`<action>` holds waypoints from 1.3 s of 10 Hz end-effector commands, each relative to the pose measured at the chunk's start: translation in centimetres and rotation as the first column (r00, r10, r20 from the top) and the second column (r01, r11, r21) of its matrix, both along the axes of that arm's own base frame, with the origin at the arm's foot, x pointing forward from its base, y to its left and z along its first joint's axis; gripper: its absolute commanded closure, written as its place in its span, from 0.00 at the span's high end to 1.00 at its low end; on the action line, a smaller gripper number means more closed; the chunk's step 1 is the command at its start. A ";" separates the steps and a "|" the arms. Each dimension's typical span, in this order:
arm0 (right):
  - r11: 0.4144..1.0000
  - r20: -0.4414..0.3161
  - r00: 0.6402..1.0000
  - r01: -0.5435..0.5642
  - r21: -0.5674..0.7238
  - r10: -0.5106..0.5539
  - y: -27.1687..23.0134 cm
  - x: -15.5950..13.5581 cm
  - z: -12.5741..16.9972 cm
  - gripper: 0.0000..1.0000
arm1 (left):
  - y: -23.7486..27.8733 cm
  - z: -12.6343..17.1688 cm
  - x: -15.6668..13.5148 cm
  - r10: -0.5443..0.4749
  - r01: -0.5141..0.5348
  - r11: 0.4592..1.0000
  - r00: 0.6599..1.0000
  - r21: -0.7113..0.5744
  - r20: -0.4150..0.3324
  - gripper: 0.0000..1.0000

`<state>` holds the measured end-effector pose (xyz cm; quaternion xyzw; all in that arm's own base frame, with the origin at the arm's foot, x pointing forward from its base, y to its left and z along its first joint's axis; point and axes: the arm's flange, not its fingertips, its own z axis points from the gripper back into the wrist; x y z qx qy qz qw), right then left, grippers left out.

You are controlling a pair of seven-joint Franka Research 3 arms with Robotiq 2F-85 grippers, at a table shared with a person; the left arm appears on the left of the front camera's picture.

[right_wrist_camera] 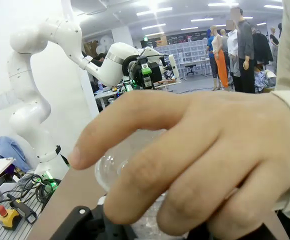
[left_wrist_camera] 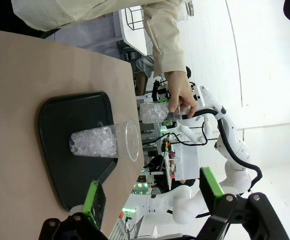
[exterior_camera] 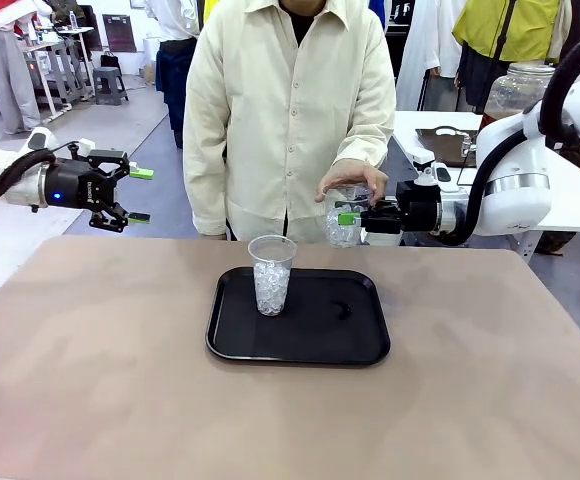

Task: Pour the drink into the iced cup.
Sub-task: Open the gripper to release the iced cup you were holding.

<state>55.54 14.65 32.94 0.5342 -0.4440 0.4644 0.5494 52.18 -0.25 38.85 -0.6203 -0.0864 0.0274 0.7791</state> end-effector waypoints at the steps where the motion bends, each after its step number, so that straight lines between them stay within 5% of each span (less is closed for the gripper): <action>1: 1.000 0.023 1.000 0.001 0.003 -0.001 0.0 -0.2 0.3 0.60 | 0.0 0.2 0.0 0.003 -0.003 1.000 1.000 0.002 0.003 1.00; 13: 1.000 0.023 1.000 0.001 0.003 -0.001 0.0 -0.2 0.3 0.60 | 0.0 0.2 0.0 0.003 -0.003 1.000 1.000 0.002 0.003 1.00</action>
